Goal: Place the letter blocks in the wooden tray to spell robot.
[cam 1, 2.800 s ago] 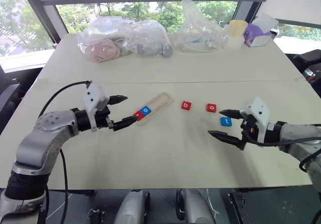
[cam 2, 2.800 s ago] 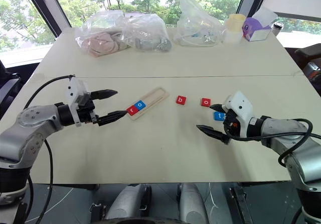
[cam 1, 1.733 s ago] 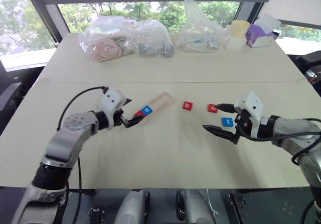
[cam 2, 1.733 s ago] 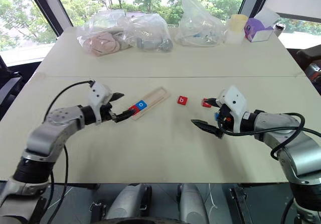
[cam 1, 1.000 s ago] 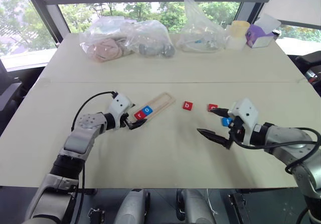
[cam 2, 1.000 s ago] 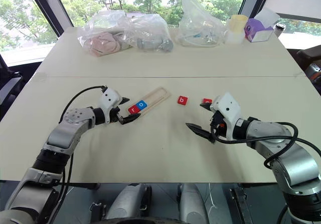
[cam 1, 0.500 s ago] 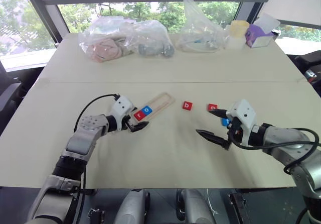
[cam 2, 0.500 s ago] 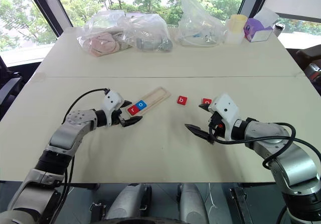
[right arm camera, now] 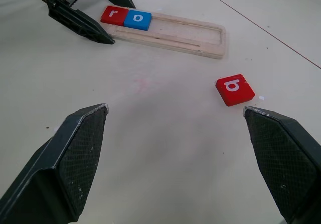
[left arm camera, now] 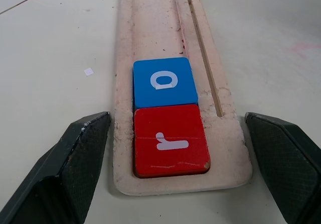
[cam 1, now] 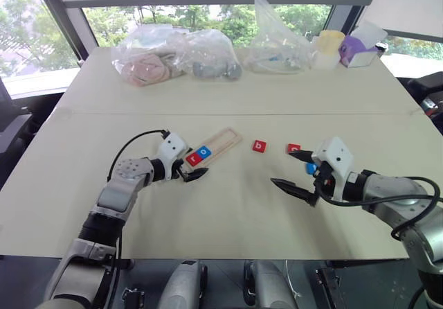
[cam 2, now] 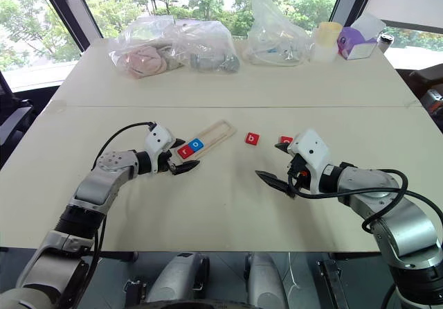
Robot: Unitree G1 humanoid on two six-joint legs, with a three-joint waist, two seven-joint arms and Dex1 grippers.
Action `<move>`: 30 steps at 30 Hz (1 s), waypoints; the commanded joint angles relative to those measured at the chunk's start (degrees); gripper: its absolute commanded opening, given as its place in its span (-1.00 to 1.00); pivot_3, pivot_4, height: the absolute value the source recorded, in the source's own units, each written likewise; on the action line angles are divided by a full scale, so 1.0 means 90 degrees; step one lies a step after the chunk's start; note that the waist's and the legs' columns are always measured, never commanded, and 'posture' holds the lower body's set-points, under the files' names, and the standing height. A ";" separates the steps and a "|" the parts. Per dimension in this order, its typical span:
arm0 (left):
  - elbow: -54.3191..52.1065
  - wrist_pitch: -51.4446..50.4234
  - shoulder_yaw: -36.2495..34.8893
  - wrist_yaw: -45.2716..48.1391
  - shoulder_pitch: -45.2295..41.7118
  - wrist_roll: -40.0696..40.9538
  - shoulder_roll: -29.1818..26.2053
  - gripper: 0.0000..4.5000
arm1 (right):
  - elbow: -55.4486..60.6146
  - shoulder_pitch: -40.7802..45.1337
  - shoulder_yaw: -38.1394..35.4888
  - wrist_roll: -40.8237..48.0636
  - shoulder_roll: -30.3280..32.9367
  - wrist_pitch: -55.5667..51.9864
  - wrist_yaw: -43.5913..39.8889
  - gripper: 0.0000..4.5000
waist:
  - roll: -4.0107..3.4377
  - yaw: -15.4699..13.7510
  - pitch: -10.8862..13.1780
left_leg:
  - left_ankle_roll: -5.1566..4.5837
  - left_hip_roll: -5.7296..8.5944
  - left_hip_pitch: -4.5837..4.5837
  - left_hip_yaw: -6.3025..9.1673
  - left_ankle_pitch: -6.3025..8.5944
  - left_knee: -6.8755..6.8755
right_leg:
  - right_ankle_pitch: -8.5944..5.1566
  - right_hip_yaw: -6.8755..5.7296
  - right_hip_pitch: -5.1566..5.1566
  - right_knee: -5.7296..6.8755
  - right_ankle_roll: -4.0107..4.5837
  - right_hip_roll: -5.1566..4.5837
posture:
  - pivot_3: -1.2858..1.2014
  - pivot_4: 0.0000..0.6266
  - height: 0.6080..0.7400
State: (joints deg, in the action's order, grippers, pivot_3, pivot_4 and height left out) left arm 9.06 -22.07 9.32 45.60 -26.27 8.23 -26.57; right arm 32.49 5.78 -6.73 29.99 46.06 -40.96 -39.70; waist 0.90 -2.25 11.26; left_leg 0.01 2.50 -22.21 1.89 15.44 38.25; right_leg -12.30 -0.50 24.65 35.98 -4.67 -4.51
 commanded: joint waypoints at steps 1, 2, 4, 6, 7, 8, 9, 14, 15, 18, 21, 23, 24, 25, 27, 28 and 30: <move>0.0226 -0.0191 0.0079 -0.0053 0.0093 -0.0125 0.0011 0.50 | 0.0250 0.0053 -0.0028 -0.0026 0.0026 0.0050 0.0018 1.00 | 0.0001 0.0004 -0.0002 | 0.0000 0.0000 0.0001 0.0000 0.0000 0.0000 | 0.0000 0.0000 0.0000 0.0000 0.0000 0.0000 | 0.03 -0.52 0.77; 0.0214 -0.0215 0.0078 -0.0046 0.0107 -0.0117 0.0012 0.40 | 0.0254 0.0054 -0.0030 -0.0023 0.0028 0.0045 0.0017 1.00 | 0.0000 0.0004 -0.0003 | 0.0000 0.0000 0.0002 0.0000 0.0000 0.0000 | 0.0000 0.0000 0.0000 0.0000 0.0000 0.0000 | 0.03 -0.52 0.77; 0.0184 -0.0232 0.0079 -0.0047 0.0139 -0.0115 0.0013 0.40 | 0.0268 0.0045 -0.0039 -0.0019 0.0035 0.0039 0.0017 1.00 | 0.0001 0.0005 -0.0005 | 0.0000 0.0000 0.0002 0.0000 0.0000 0.0000 | 0.0000 0.0000 0.0000 0.0001 0.0000 0.0000 | 0.03 -0.52 0.77; 0.0182 -0.0248 0.0091 -0.0007 0.0186 -0.0099 0.0002 0.40 | 0.0265 0.0062 -0.0032 -0.0017 0.0039 0.0028 0.0017 1.00 | 0.0001 0.0006 -0.0006 | 0.0000 0.0000 0.0002 0.0000 0.0000 0.0000 | 0.0000 0.0000 -0.0001 0.0000 0.0000 0.0000 | 0.03 -0.52 0.77; 0.0163 -0.0261 0.0094 0.0006 0.0213 -0.0092 -0.0005 0.40 | 0.0275 0.0056 -0.0040 -0.0010 0.0043 0.0023 0.0016 1.00 | 0.0001 0.0008 -0.0006 | 0.0000 0.0000 0.0002 0.0000 0.0000 0.0000 | 0.0000 0.0000 -0.0001 0.0000 0.0000 0.0000 | 0.03 -0.52 0.77; 0.0136 -0.0253 0.0106 0.0076 0.0264 -0.0068 -0.0031 0.40 | 0.0274 0.0065 -0.0034 -0.0009 0.0044 0.0015 0.0017 1.00 | 0.0001 0.0009 -0.0007 | 0.0000 0.0000 0.0002 0.0000 0.0000 0.0000 | 0.0000 0.0000 -0.0001 0.0000 0.0000 0.0000 | 0.03 -0.52 0.77; 0.0095 -0.0252 0.0113 0.0123 0.0309 -0.0052 -0.0051 0.40 | 0.0285 0.0058 -0.0041 -0.0003 0.0048 0.0010 0.0016 1.00 | 0.0002 0.0010 -0.0010 | 0.0000 0.0000 0.0002 0.0000 0.0000 0.0000 | 0.0000 0.0000 -0.0001 0.0000 0.0000 0.0000 | 0.03 -0.52 0.77; -0.0440 0.0097 0.0171 0.0868 0.0715 0.0188 -0.0383 0.40 | 0.0294 0.0074 -0.0036 0.0010 0.0065 -0.0021 0.0007 1.00 | -0.0003 0.0070 -0.0016 | -0.0003 -0.0003 0.0003 0.0000 0.0002 -0.0007 | -0.0001 0.0001 0.0001 -0.0005 0.0002 0.0000 | 0.03 -0.52 0.77; -0.0560 0.0190 0.0161 0.1095 0.0814 0.0287 -0.0491 0.40 | 0.0291 0.0082 -0.0034 0.0008 0.0070 -0.0028 0.0002 1.00 | -0.0003 0.0070 -0.0017 | -0.0003 -0.0003 0.0002 0.0000 0.0002 -0.0009 | -0.0002 0.0001 0.0001 -0.0008 0.0004 0.0000 | 0.03 -0.52 0.77; -0.0881 0.0612 0.0224 0.1896 0.1107 0.0490 -0.0907 0.40 | 0.0289 0.0092 -0.0041 0.0005 0.0100 -0.0042 -0.0029 1.00 | -0.0004 0.0088 -0.0017 | -0.0004 -0.0003 0.0000 -0.0001 0.0003 -0.0010 | -0.0009 0.0002 0.0001 -0.0016 0.0017 -0.0002 | 0.03 -0.52 0.77; -0.1001 0.1000 0.0327 0.2496 0.1226 0.0580 -0.1164 0.40 | 0.0275 0.0113 -0.0047 0.0001 0.0135 -0.0056 -0.0073 1.00 | -0.0004 0.0082 -0.0017 | -0.0005 -0.0004 -0.0004 0.0000 0.0004 -0.0010 | -0.0010 0.0001 0.0001 -0.0025 0.0020 -0.0006 | 0.03 -0.52 0.77; -0.1012 0.1195 0.0474 0.2689 0.1181 0.0518 -0.1190 0.40 | 0.0270 0.0122 -0.0047 -0.0006 0.0160 -0.0062 -0.0106 1.00 | -0.0004 0.0044 -0.0017 | -0.0007 -0.0004 -0.0006 0.0000 0.0005 -0.0010 | -0.0010 0.0000 0.0000 -0.0031 0.0022 -0.0009 | 0.03 -0.52 0.77; -0.0989 0.1301 0.0553 0.2735 0.1135 0.0444 -0.1166 0.40 | 0.0267 0.0127 -0.0045 -0.0011 0.0173 -0.0064 -0.0123 1.00 | -0.0004 0.0021 -0.0017 | -0.0008 -0.0004 -0.0009 0.0000 0.0005 -0.0010 | -0.0007 -0.0001 0.0000 -0.0040 0.0025 -0.0009 | 0.03 -0.52 0.77; -0.0969 0.1364 0.0599 0.2757 0.1103 0.0391 -0.1144 0.40 | 0.0265 0.0130 -0.0044 -0.0016 0.0181 -0.0065 -0.0134 1.00 | -0.0006 0.0005 -0.0018 | -0.0011 -0.0005 -0.0013 -0.0001 0.0007 -0.0010 | -0.0002 -0.0004 0.0000 -0.0052 0.0023 -0.0009 | 0.03 -0.52 0.77; -0.0802 0.1634 0.0724 0.2793 0.0986 0.0238 -0.1059 0.40 | 0.0266 0.0127 -0.0052 -0.0021 0.0194 -0.0065 -0.0151 1.00 | -0.0006 -0.0004 -0.0018 | -0.0028 -0.0005 -0.0020 -0.0004 0.0017 -0.0010 | 0.0001 -0.0004 -0.0002 -0.0071 0.0019 -0.0010 | 0.03 -0.52 0.77; -0.0712 0.1788 0.0791 0.2816 0.0926 0.0158 -0.1023 0.40 | 0.0274 0.0124 -0.0048 -0.0030 0.0202 -0.0062 -0.0155 1.00 | -0.0006 -0.0012 -0.0018 | -0.0033 -0.0005 -0.0021 -0.0006 0.0020 -0.0010 | 0.0001 -0.0004 -0.0002 -0.0076 0.0018 -0.0012 | 0.03 -0.52 0.77; -0.0575 0.2044 0.0882 0.2868 0.0850 0.0033 -0.0978 0.40 | 0.0277 0.0118 -0.0041 -0.0041 0.0218 -0.0052 -0.0160 1.00 | -0.0006 -0.0011 -0.0018 | -0.0035 -0.0003 -0.0024 -0.0007 0.0021 -0.0009 | 0.0003 -0.0004 -0.0004 -0.0084 0.0016 -0.0014 | 0.03 -0.52 0.77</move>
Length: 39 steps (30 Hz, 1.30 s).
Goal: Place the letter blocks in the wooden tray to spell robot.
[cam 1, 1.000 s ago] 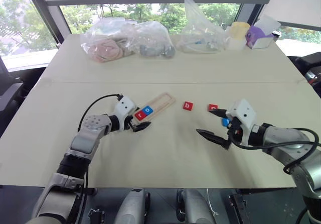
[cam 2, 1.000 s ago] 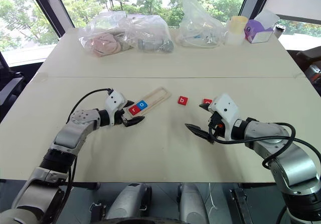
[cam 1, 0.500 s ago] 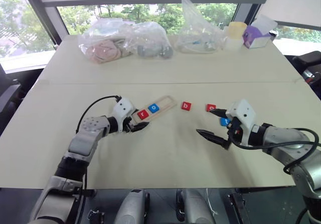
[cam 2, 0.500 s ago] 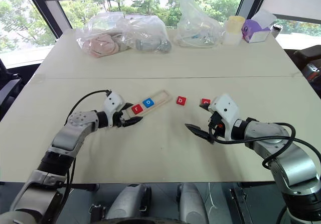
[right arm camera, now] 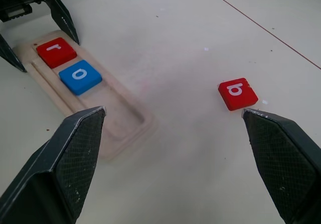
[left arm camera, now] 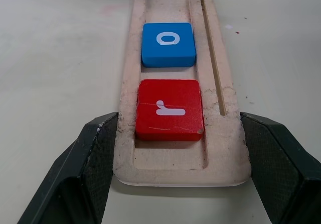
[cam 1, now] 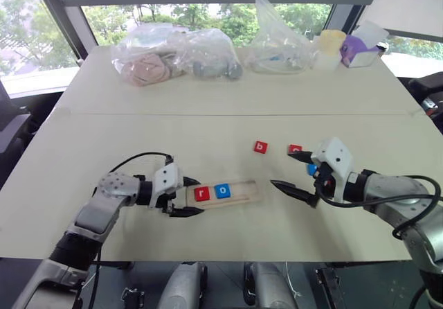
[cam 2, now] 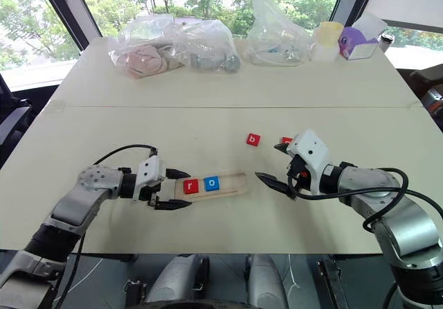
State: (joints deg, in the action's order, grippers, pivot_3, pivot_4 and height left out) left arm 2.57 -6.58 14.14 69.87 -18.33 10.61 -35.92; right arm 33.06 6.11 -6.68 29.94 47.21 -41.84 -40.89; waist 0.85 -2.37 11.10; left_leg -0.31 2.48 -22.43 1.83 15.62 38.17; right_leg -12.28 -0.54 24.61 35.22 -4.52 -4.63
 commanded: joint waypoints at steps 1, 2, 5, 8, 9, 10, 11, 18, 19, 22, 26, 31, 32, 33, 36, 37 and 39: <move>0.0226 0.0481 0.0404 0.0176 -0.0063 -0.0314 0.0092 0.40 | 0.0215 0.0079 -0.0040 -0.0043 0.0100 0.0052 -0.0030 1.00 | 0.0000 0.0010 0.0000 | -0.0003 0.0000 0.0000 -0.0002 0.0002 0.0000 | 0.0001 0.0000 -0.0002 -0.0003 -0.0001 0.0000 | 0.03 -0.52 0.77; 0.0301 0.0606 0.0449 0.0158 -0.0090 -0.0391 0.0120 0.40 | 0.0224 0.0080 -0.0035 -0.0044 0.0104 0.0048 -0.0029 1.00 | 0.0000 0.0012 0.0000 | -0.0007 0.0000 0.0000 -0.0005 0.0004 0.0001 | 0.0001 0.0001 -0.0002 -0.0005 -0.0002 -0.0002 | 0.03 -0.52 0.77; 0.0483 0.0889 0.0538 0.0121 -0.0152 -0.0583 0.0165 0.40 | 0.0217 0.0097 -0.0037 -0.0055 0.0114 0.0049 -0.0042 1.00 | -0.0001 0.0002 -0.0001 | -0.0008 0.0000 0.0000 -0.0006 0.0005 0.0001 | 0.0002 0.0001 -0.0003 -0.0006 -0.0003 -0.0002 | 0.03 -0.52 0.77; 0.0567 0.0961 0.0534 -0.0011 -0.0111 -0.0677 0.0182 0.40 | 0.0232 0.0072 -0.0036 -0.0075 0.0113 0.0060 -0.0046 1.00 | -0.0007 0.0008 -0.0006 | -0.0009 0.0000 0.0002 -0.0007 0.0005 0.0001 | 0.0002 0.0002 -0.0004 -0.0007 -0.0003 -0.0003 | 0.03 -0.52 0.77; 0.0579 0.0979 0.0537 -0.0040 -0.0095 -0.0694 0.0180 0.40 | 0.0236 0.0067 -0.0036 -0.0078 0.0113 0.0062 -0.0046 1.00 | -0.0007 0.0007 -0.0006 | -0.0009 0.0000 0.0002 -0.0007 0.0005 0.0001 | 0.0002 0.0002 -0.0005 -0.0007 -0.0004 -0.0003 | 0.03 -0.52 0.77; 0.0589 0.0987 0.0536 -0.0078 -0.0081 -0.0709 0.0181 0.40 | 0.0235 0.0066 -0.0035 -0.0081 0.0111 0.0063 -0.0046 1.00 | -0.0009 0.0006 -0.0008 | -0.0009 0.0000 0.0002 -0.0007 0.0005 0.0001 | 0.0002 0.0002 -0.0005 -0.0007 -0.0004 -0.0003 | 0.03 -0.52 0.77; 0.0572 0.0945 0.0530 -0.0117 -0.0042 -0.0696 0.0185 0.40 | 0.0237 0.0060 -0.0033 -0.0086 0.0109 0.0066 -0.0045 1.00 | -0.0010 0.0006 -0.0009 | -0.0009 0.0000 0.0003 -0.0007 0.0005 0.0001 | 0.0003 0.0002 -0.0006 -0.0007 -0.0005 -0.0003 | 0.03 -0.52 0.77; 0.0297 0.0475 0.0558 -0.0208 0.0232 -0.0574 0.0181 0.40 | 0.0181 0.0097 0.0052 -0.0155 0.0089 0.0102 -0.0046 1.00 | -0.0038 0.0003 -0.0038 | -0.0011 0.0000 0.0009 -0.0007 0.0006 0.0006 | 0.0005 0.0001 -0.0016 -0.0009 -0.0009 -0.0002 | 0.03 -0.52 0.77; 0.0262 0.0464 0.0586 -0.0185 0.0283 -0.0597 0.0150 0.40 | 0.0182 0.0107 0.0066 -0.0161 0.0084 0.0101 -0.0047 1.00 | -0.0043 0.0005 -0.0041 | -0.0011 0.0001 0.0010 -0.0007 0.0006 0.0006 | 0.0005 0.0001 -0.0017 -0.0009 -0.0009 -0.0002 | 0.03 -0.52 0.77; 0.0209 0.0420 0.0615 -0.0144 0.0339 -0.0609 0.0109 0.86 | 0.0161 0.0155 0.0103 -0.0174 0.0071 0.0098 -0.0058 1.00 | -0.0045 0.0008 -0.0043 | -0.0012 0.0001 0.0010 -0.0008 0.0007 0.0005 | 0.0005 0.0001 -0.0017 -0.0009 -0.0009 -0.0002 | 0.03 -0.52 0.77; 0.0234 0.0501 0.0590 -0.0184 0.0321 -0.0612 0.0107 0.99 | 0.0142 0.0191 0.0124 -0.0188 0.0061 0.0092 -0.0086 1.00 | -0.0047 0.0016 -0.0045 | -0.0019 0.0000 0.0011 -0.0009 0.0011 0.0005 | 0.0005 0.0000 -0.0017 -0.0011 -0.0011 0.0000 | 0.03 -0.52 0.77; 0.0138 0.0488 0.0392 -0.0213 0.0227 -0.0437 0.0111 0.99 | 0.0093 0.0311 0.0180 -0.0188 0.0010 0.0107 -0.0093 1.00 | -0.0047 0.0021 -0.0045 | -0.0021 0.0001 0.0011 -0.0009 0.0012 0.0005 | 0.0004 0.0001 -0.0016 -0.0011 -0.0011 0.0000 | 0.03 -0.52 0.77; 0.0062 0.0399 0.0310 -0.0230 0.0204 -0.0347 0.0110 0.99 | 0.0065 0.0368 0.0204 -0.0179 -0.0031 0.0115 -0.0084 1.00 | -0.0047 0.0024 -0.0045 | -0.0021 0.0000 0.0011 -0.0009 0.0012 0.0005 | 0.0004 0.0001 -0.0016 -0.0011 -0.0011 0.0000 | 0.03 -0.52 0.77; -0.0051 0.0260 0.0207 -0.0257 0.0168 -0.0245 0.0095 0.99 | -0.0005 0.0469 0.0253 -0.0196 -0.0101 0.0134 -0.0051 1.00 | -0.0047 0.0026 -0.0045 | -0.0021 0.0000 0.0011 -0.0009 0.0012 0.0005 | 0.0004 0.0001 -0.0016 -0.0011 -0.0011 0.0000 | 0.03 -0.52 0.77; -0.0495 -0.0175 -0.0110 -0.0342 0.0103 0.0007 -0.0029 0.99 | -0.0332 0.0829 0.0485 -0.0319 -0.0284 0.0180 -0.0008 1.00 | -0.0041 0.0033 -0.0040 | -0.0021 -0.0001 0.0009 -0.0009 0.0012 0.0005 | 0.0005 0.0000 -0.0012 -0.0010 -0.0011 0.0004 | 0.03 -0.52 0.77; -0.0763 -0.0463 -0.0242 -0.0362 0.0085 0.0180 -0.0094 0.99 | -0.0512 0.0967 0.0580 -0.0398 -0.0322 0.0253 -0.0034 1.00 | -0.0038 0.0038 -0.0036 | -0.0021 -0.0001 0.0009 -0.0009 0.0012 0.0005 | 0.0005 0.0000 -0.0011 -0.0009 -0.0011 0.0004 | 0.03 -0.52 0.77; -0.1443 -0.1179 -0.0583 -0.0384 0.0103 0.0690 -0.0297 0.99 | -0.0985 0.1316 0.0785 -0.0555 -0.0407 0.0380 -0.0106 1.00 | -0.0029 0.0059 -0.0028 | -0.0021 -0.0002 0.0002 -0.0008 0.0012 0.0004 | 0.0005 0.0000 -0.0002 -0.0008 -0.0011 0.0006 | 0.03 -0.52 0.77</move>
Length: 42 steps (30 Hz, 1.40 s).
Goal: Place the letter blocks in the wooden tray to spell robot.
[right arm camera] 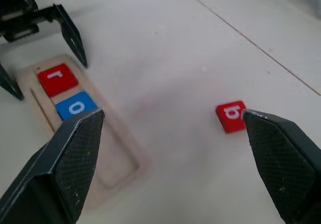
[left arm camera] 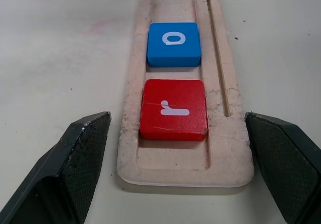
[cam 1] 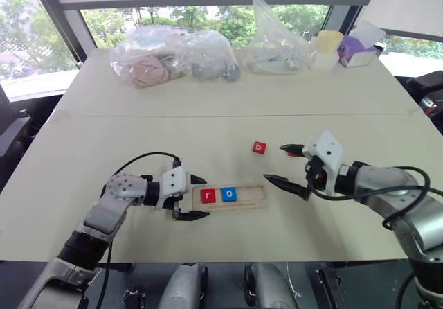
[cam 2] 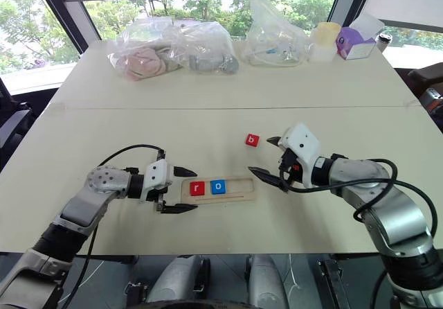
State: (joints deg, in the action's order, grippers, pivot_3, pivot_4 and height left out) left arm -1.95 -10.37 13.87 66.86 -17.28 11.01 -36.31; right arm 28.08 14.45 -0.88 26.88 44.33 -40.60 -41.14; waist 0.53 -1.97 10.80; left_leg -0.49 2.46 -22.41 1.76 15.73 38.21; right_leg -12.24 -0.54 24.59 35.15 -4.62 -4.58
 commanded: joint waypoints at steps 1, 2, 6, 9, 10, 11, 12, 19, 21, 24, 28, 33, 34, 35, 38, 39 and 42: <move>-0.1280 -0.1108 -0.0744 -0.0068 0.0013 0.0914 -0.0372 0.99 | -0.0716 0.0594 0.0262 -0.0305 -0.0130 0.0344 -0.0165 1.00 | 0.0009 0.0042 0.0009 | 0.0000 0.0000 0.0000 0.0000 0.0000 0.0000 | 0.0000 0.0000 0.0001 0.0002 0.0000 0.0001 | 0.03 -0.52 0.77; -0.1531 -0.1365 -0.0897 -0.0095 0.0047 0.1115 -0.0469 0.99 | -0.0951 0.0761 0.0365 -0.0387 -0.0168 0.0448 -0.0241 1.00 | 0.0010 0.0063 0.0010 | 0.0000 -0.0002 -0.0004 0.0000 0.0000 0.0000 | 0.0000 0.0000 0.0004 0.0001 0.0000 0.0000 | 0.03 -0.52 0.77; -0.2295 -0.2348 -0.1595 -0.0436 0.0086 0.1886 -0.0745 0.99 | -0.2478 0.1694 0.0962 -0.0933 -0.0401 0.1172 -0.0796 1.00 | 0.0010 0.0157 0.0010 | 0.0000 -0.0001 -0.0003 -0.0001 0.0000 -0.0001 | 0.0001 0.0000 0.0003 0.0000 -0.0001 0.0000 | 0.03 -0.52 0.77; -0.2643 -0.2737 -0.1919 -0.0669 0.0109 0.2198 -0.0883 0.99 | -0.3719 0.2402 0.1357 -0.1292 -0.0662 0.1662 -0.1275 1.00 | 0.0013 0.0231 0.0015 | 0.0000 -0.0001 0.0001 -0.0004 0.0000 -0.0001 | 0.0003 0.0000 0.0004 0.0006 -0.0004 0.0007 | 0.03 -0.52 0.77; -0.2731 -0.2808 -0.1976 -0.0771 0.0119 0.2258 -0.0885 0.99 | -0.4157 0.2644 0.1473 -0.1399 -0.0761 0.1822 -0.1460 1.00 | 0.0013 0.0256 0.0015 | 0.0000 -0.0001 0.0002 -0.0004 0.0000 -0.0002 | 0.0006 0.0000 0.0004 0.0008 -0.0008 0.0007 | 0.03 -0.52 0.77; -0.2821 -0.2842 -0.2012 -0.0873 0.0143 0.2279 -0.0876 0.99 | -0.4577 0.2872 0.1598 -0.1504 -0.0851 0.1995 -0.1685 1.00 | 0.0013 0.0285 0.0015 | 0.0000 -0.0001 0.0003 -0.0004 0.0000 -0.0003 | 0.0009 0.0000 0.0004 0.0009 -0.0013 0.0008 | 0.03 -0.52 0.77; -0.2885 -0.2867 -0.2034 -0.0946 0.0162 0.2298 -0.0874 0.99 | -0.4890 0.3033 0.1678 -0.1588 -0.0919 0.2141 -0.1857 1.00 | 0.0012 0.0287 0.0016 | 0.0001 -0.0001 0.0003 -0.0003 0.0000 -0.0003 | 0.0012 -0.0001 0.0004 0.0010 -0.0019 0.0010 | 0.03 -0.52 0.77; -0.3264 -0.2997 -0.2063 -0.1422 0.0420 0.2409 -0.0831 0.99 | -0.6949 0.3944 0.1957 -0.2254 -0.1437 0.3180 -0.2526 1.00 | 0.0011 0.0294 0.0016 | 0.0002 0.0001 0.0002 -0.0005 -0.0001 -0.0005 | 0.0014 0.0004 0.0007 0.0009 -0.0020 0.0007 | 0.03 -0.52 0.77; -0.3324 -0.2983 -0.2069 -0.1483 0.0493 0.2421 -0.0868 0.99 | -0.7415 0.4081 0.2008 -0.2465 -0.1519 0.3485 -0.2600 1.00 | 0.0011 0.0295 0.0016 | 0.0003 0.0001 0.0002 -0.0005 -0.0001 -0.0005 | 0.0015 0.0005 0.0007 0.0009 -0.0020 0.0006 | 0.03 -0.52 0.77; -0.3375 -0.2982 -0.2069 -0.1555 0.0546 0.2441 -0.0897 0.99 | -0.7971 0.4264 0.1960 -0.2636 -0.1650 0.3801 -0.2665 1.00 | 0.0011 0.0306 0.0016 | 0.0005 0.0002 0.0003 -0.0006 -0.0002 -0.0005 | 0.0015 0.0006 0.0007 0.0010 -0.0018 0.0005 | 0.03 -0.52 0.77; -0.3427 -0.2971 -0.2052 -0.1641 0.0598 0.2469 -0.0909 0.99 | -0.8528 0.4486 0.1887 -0.2810 -0.1800 0.4091 -0.2707 1.00 | 0.0010 0.0313 0.0016 | 0.0007 0.0001 0.0003 -0.0006 -0.0002 -0.0008 | 0.0015 0.0008 0.0012 0.0013 -0.0017 0.0005 | 0.03 -0.52 0.77; -0.3425 -0.2937 -0.1993 -0.1729 0.0596 0.2467 -0.0899 0.99 | -0.9054 0.4708 0.1757 -0.2940 -0.1971 0.4299 -0.2639 1.00 | 0.0010 0.0319 0.0016 | 0.0010 0.0001 0.0003 -0.0005 -0.0003 -0.0009 | 0.0016 0.0009 0.0013 0.0014 -0.0016 0.0004 | 0.03 -0.52 0.77; -0.3426 -0.2932 -0.1982 -0.1741 0.0592 0.2466 -0.0895 0.99 | -0.9142 0.4739 0.1738 -0.2961 -0.1999 0.4337 -0.2632 1.00 | 0.0010 0.0320 0.0016 | 0.0011 0.0001 0.0003 -0.0005 -0.0003 -0.0009 | 0.0016 0.0009 0.0013 0.0015 -0.0016 0.0004 | 0.03 -0.52 0.77; -0.3439 -0.2931 -0.1982 -0.1754 0.0598 0.2471 -0.0894 0.99 | -0.9212 0.4759 0.1728 -0.2984 -0.2019 0.4378 -0.2622 1.00 | 0.0010 0.0322 0.0016 | 0.0011 0.0001 0.0003 -0.0006 -0.0003 -0.0009 | 0.0016 0.0009 0.0013 0.0015 -0.0016 0.0004 | 0.03 -0.52 0.77; -0.3434 -0.2925 -0.1969 -0.1792 0.0582 0.2476 -0.0885 0.99 | -0.9400 0.4815 0.1675 -0.3049 -0.2088 0.4466 -0.2598 1.00 | 0.0009 0.0325 0.0016 | 0.0013 0.0001 0.0003 -0.0005 -0.0005 -0.0009 | 0.0017 0.0009 0.0013 0.0016 -0.0015 0.0004 | 0.03 -0.52 0.77; -0.3439 -0.2927 -0.1972 -0.1803 0.0582 0.2482 -0.0886 0.99 | -0.9436 0.4831 0.1653 -0.3065 -0.2107 0.4480 -0.2599 1.00 | 0.0009 0.0325 0.0016 | 0.0013 0.0001 0.0003 -0.0005 -0.0005 -0.0009 | 0.0017 0.0009 0.0013 0.0017 -0.0015 0.0004 | 0.03 -0.52 0.77; -0.3440 -0.2917 -0.1968 -0.1827 0.0582 0.2482 -0.0887 1.00 | -0.9564 0.4902 0.1575 -0.3100 -0.2188 0.4536 -0.2508 0.59 | 0.0009 0.0331 0.0016 | 0.0014 0.0001 0.0004 -0.0005 -0.0005 -0.0009 | 0.0017 0.0009 0.0013 0.0017 -0.0014 0.0004 | 0.03 -0.52 0.77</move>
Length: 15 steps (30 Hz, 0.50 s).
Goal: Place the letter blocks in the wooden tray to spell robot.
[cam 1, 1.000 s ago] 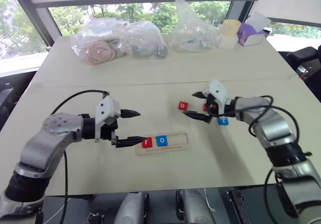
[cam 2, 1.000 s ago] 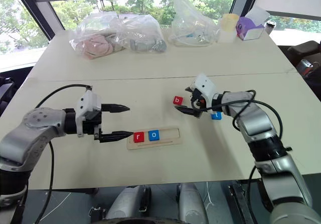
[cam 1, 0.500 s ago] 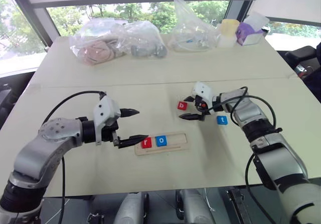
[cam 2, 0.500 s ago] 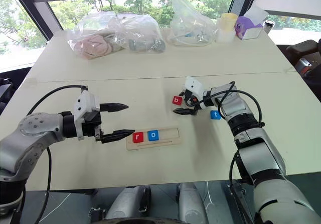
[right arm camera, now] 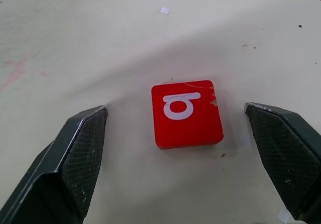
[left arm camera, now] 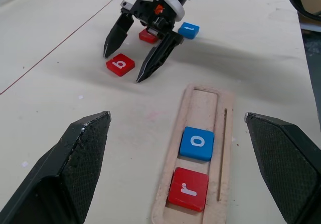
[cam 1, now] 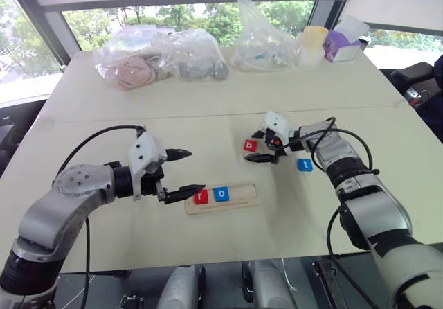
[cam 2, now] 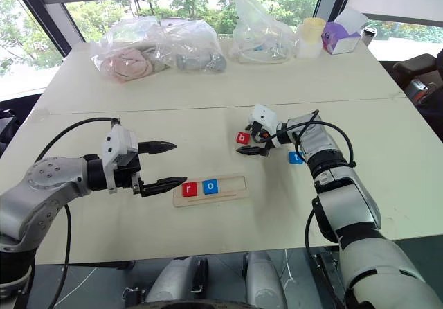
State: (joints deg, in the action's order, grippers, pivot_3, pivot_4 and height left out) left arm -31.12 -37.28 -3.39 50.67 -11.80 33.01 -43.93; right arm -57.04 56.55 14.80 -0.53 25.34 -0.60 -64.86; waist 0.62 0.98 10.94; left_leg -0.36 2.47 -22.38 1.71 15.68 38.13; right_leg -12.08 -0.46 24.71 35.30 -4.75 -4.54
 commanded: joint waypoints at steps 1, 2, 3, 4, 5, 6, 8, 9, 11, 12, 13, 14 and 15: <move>-0.0186 0.0073 -0.0056 -0.0038 -0.0034 0.0036 -0.0041 1.00 | -0.0133 0.0252 -0.0203 -0.0044 -0.0113 0.0071 0.0146 0.41 | 0.0000 0.0006 0.0000 | 0.0001 0.0000 0.0000 0.0000 0.0000 0.0000 | 0.0000 0.0001 0.0000 0.0001 0.0001 0.0000 | 0.03 -0.52 0.77; -0.0163 0.0078 -0.0067 -0.0037 -0.0038 0.0034 -0.0048 1.00 | -0.0145 0.0277 -0.0239 -0.0030 -0.0146 0.0029 0.0152 0.12 | 0.0000 0.0004 0.0000 | 0.0002 0.0000 0.0000 0.0000 -0.0001 0.0000 | 0.0001 0.0001 0.0001 0.0002 0.0001 0.0000 | 0.03 -0.52 0.77; -0.0135 0.0081 -0.0088 -0.0032 -0.0038 0.0032 -0.0060 1.00 | -0.0141 0.0293 -0.0277 -0.0010 -0.0175 -0.0013 0.0141 -0.10 | 0.0000 0.0004 0.0000 | 0.0002 0.0000 0.0000 0.0000 -0.0001 0.0000 | 0.0001 0.0001 0.0002 0.0003 0.0002 0.0000 | 0.03 -0.52 0.77; -0.0097 0.0090 -0.0117 -0.0010 -0.0027 0.0031 -0.0084 1.00 | -0.0104 0.0300 -0.0308 0.0011 -0.0194 -0.0087 0.0113 -0.33 | 0.0000 0.0003 0.0000 | 0.0002 0.0000 0.0000 0.0000 -0.0001 0.0000 | 0.0001 0.0001 0.0002 0.0004 0.0002 0.0000 | 0.03 -0.52 0.77; -0.0064 0.0095 -0.0147 0.0023 -0.0010 0.0034 -0.0114 1.00 | -0.0041 0.0296 -0.0327 0.0020 -0.0199 -0.0149 0.0085 -0.48 | 0.0000 0.0003 0.0000 | 0.0003 0.0000 0.0000 0.0000 -0.0001 0.0000 | 0.0001 0.0001 0.0003 0.0005 0.0002 0.0000 | 0.03 -0.52 0.77; -0.0039 0.0086 -0.0176 0.0061 0.0008 0.0047 -0.0153 1.00 | 0.0078 0.0278 -0.0343 0.0029 -0.0186 -0.0218 0.0036 -0.48 | -0.0001 0.0003 0.0000 | 0.0003 0.0000 0.0000 0.0000 -0.0002 0.0000 | 0.0001 0.0001 0.0003 0.0005 0.0002 0.0000 | 0.03 -0.52 0.77; 0.0019 0.0076 -0.0227 0.0162 0.0053 0.0071 -0.0262 1.00 | 0.0659 0.0152 -0.0355 0.0095 -0.0073 -0.0429 -0.0194 -0.48 | -0.0002 0.0003 0.0001 | 0.0003 0.0000 0.0000 0.0000 -0.0001 -0.0001 | 0.0001 0.0001 0.0005 0.0004 0.0002 -0.0001 | 0.03 -0.52 0.77; 0.0052 0.0081 -0.0250 0.0213 0.0075 0.0085 -0.0313 1.00 | 0.1134 0.0024 -0.0330 0.0133 0.0040 -0.0539 -0.0372 -0.48 | -0.0003 0.0000 0.0002 | 0.0003 0.0000 -0.0001 0.0000 -0.0001 -0.0002 | 0.0001 0.0001 0.0006 0.0005 0.0002 -0.0001 | 0.03 -0.52 0.77; 0.0111 0.0116 -0.0272 0.0302 0.0110 0.0087 -0.0399 1.00 | 0.2367 -0.0372 -0.0238 0.0191 0.0356 -0.0773 -0.0777 -0.48 | -0.0004 -0.0026 0.0002 | 0.0003 0.0000 -0.0004 0.0000 -0.0001 -0.0003 | 0.0001 0.0002 0.0011 0.0007 0.0001 -0.0001 | 0.03 -0.52 0.77; 0.0148 0.0139 -0.0259 0.0334 0.0098 0.0068 -0.0423 1.00 | 0.3023 -0.0598 -0.0193 0.0235 0.0543 -0.0888 -0.0990 -0.48 | -0.0004 -0.0042 0.0002 | 0.0002 0.0001 -0.0005 0.0000 -0.0001 -0.0005 | 0.0001 0.0001 0.0012 0.0009 0.0001 -0.0002 | 0.03 -0.52 0.77; 0.0179 0.0160 -0.0251 0.0354 0.0087 0.0059 -0.0437 1.00 | 0.3693 -0.0838 -0.0145 0.0287 0.0752 -0.1023 -0.1206 -0.48 | -0.0004 -0.0061 0.0002 | 0.0002 0.0001 -0.0005 0.0002 -0.0001 -0.0006 | 0.0001 0.0000 0.0012 0.0008 0.0000 -0.0002 | 0.03 -0.52 0.77; 0.0222 0.0185 -0.0231 0.0367 0.0060 0.0040 -0.0438 1.00 | 0.4466 -0.1138 -0.0095 0.0378 0.1017 -0.1176 -0.1456 -0.48 | -0.0004 -0.0077 0.0002 | 0.0002 0.0003 -0.0007 0.0003 0.0000 -0.0008 | 0.0001 -0.0001 0.0013 0.0007 0.0000 -0.0004 | 0.03 -0.52 0.77; 0.0249 0.0203 -0.0217 0.0378 0.0039 0.0027 -0.0436 1.00 | 0.5140 -0.1419 -0.0064 0.0478 0.1247 -0.1333 -0.1649 -0.48 | -0.0004 -0.0078 0.0002 | 0.0002 0.0004 -0.0007 0.0003 0.0000 -0.0008 | 0.0001 -0.0002 0.0012 0.0006 0.0000 -0.0006 | 0.03 -0.52 0.77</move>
State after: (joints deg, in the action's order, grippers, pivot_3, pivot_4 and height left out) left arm -28.40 -36.72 -4.10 53.62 -11.03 33.13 -47.30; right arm -20.29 45.61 13.85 1.49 34.57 -10.72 -76.41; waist 0.58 0.28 10.97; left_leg -0.35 2.51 -22.45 1.73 15.69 38.05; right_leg -12.07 -0.48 24.82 35.35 -4.75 -4.60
